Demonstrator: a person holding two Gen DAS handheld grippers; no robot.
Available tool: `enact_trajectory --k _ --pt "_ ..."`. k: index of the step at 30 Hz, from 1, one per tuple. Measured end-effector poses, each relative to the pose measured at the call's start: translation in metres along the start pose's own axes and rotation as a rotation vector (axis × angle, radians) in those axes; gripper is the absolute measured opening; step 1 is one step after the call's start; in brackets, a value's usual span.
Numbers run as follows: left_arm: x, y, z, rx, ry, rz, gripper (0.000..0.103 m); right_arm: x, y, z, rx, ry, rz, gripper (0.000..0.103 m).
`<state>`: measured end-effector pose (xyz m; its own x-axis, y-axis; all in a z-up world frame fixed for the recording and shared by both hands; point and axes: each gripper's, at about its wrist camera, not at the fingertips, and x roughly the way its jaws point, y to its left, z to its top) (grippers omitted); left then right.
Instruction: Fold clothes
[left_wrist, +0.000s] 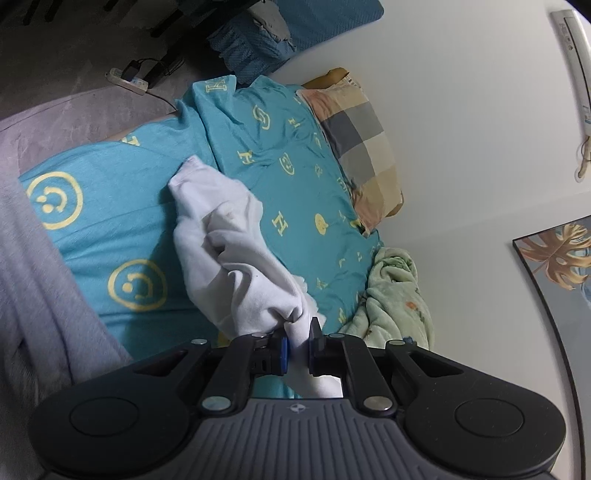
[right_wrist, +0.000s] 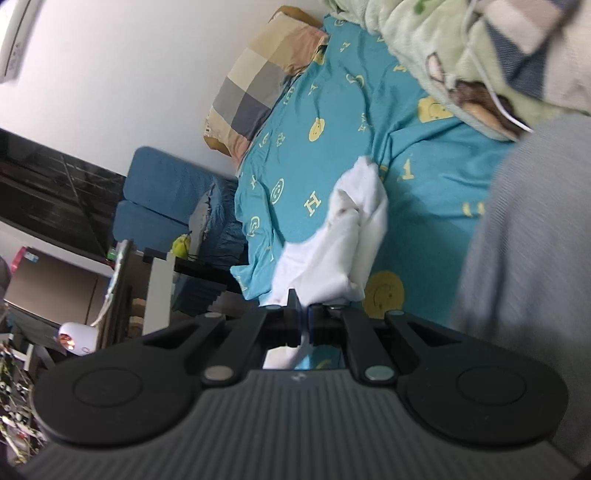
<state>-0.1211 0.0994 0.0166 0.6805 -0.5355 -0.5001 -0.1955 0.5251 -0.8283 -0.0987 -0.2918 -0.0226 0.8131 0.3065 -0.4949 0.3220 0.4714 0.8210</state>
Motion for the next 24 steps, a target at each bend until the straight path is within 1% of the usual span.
enact_trajectory --k 2,4,8,12,16,18,22,24 --pt "-0.002 -0.008 -0.001 0.009 0.0 0.008 0.01 -0.003 0.002 0.001 0.013 -0.01 -0.001 0.007" --pt "0.005 -0.016 0.005 0.01 -0.001 0.012 0.01 0.004 0.004 0.007 0.034 -0.018 -0.006 0.007" --pt "0.053 -0.022 0.034 -0.006 0.01 0.034 0.01 0.037 0.01 0.028 0.076 -0.006 -0.024 0.007" --pt "0.104 -0.028 0.066 -0.022 0.023 0.059 0.011 0.083 0.014 0.057 0.108 0.001 -0.039 0.007" --pt "0.155 -0.034 0.098 -0.037 0.035 0.084 0.011 0.138 0.012 0.085 0.129 0.011 -0.1 0.007" --pt "0.185 -0.03 0.114 -0.038 0.048 0.1 0.011 0.165 0.008 0.097 0.136 0.018 -0.138 0.007" --pt "0.245 -0.01 0.139 0.01 0.089 0.135 0.013 0.218 -0.009 0.112 0.12 0.043 -0.203 0.007" --pt "0.269 0.001 0.145 0.045 0.108 0.151 0.013 0.242 -0.02 0.116 0.082 0.057 -0.22 0.007"
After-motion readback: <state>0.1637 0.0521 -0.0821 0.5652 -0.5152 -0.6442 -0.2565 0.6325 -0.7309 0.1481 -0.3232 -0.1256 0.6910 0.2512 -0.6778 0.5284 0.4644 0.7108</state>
